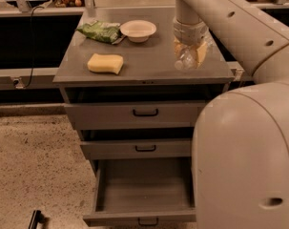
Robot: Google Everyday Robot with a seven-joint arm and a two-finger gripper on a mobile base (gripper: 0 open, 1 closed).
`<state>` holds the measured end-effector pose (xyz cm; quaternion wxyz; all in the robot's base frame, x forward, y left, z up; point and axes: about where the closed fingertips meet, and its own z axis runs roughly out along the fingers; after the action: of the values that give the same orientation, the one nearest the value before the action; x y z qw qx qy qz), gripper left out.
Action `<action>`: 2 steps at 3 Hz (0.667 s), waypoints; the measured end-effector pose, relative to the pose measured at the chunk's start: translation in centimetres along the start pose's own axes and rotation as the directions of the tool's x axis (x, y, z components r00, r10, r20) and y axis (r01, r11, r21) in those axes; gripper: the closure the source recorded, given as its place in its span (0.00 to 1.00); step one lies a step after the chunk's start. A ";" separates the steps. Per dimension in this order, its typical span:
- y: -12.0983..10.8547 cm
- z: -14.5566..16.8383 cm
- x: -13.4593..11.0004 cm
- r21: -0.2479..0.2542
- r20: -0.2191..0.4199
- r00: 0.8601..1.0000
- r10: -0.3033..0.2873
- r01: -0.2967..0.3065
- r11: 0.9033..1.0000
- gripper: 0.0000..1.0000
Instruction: Place water bottle into bottom drawer
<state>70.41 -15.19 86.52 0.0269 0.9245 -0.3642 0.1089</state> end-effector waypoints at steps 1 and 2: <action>4.4 -0.4 -2.8 0.015 0.130 0.974 0.187 -0.191 0.981 1.00; 6.1 0.9 -9.0 0.027 0.338 0.876 0.343 -0.374 0.927 1.00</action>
Offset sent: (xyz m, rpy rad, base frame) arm -0.1665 0.0585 -0.0676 0.6637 0.3034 -0.8835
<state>60.06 -13.77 83.48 -0.0968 0.8463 -0.5231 -0.0264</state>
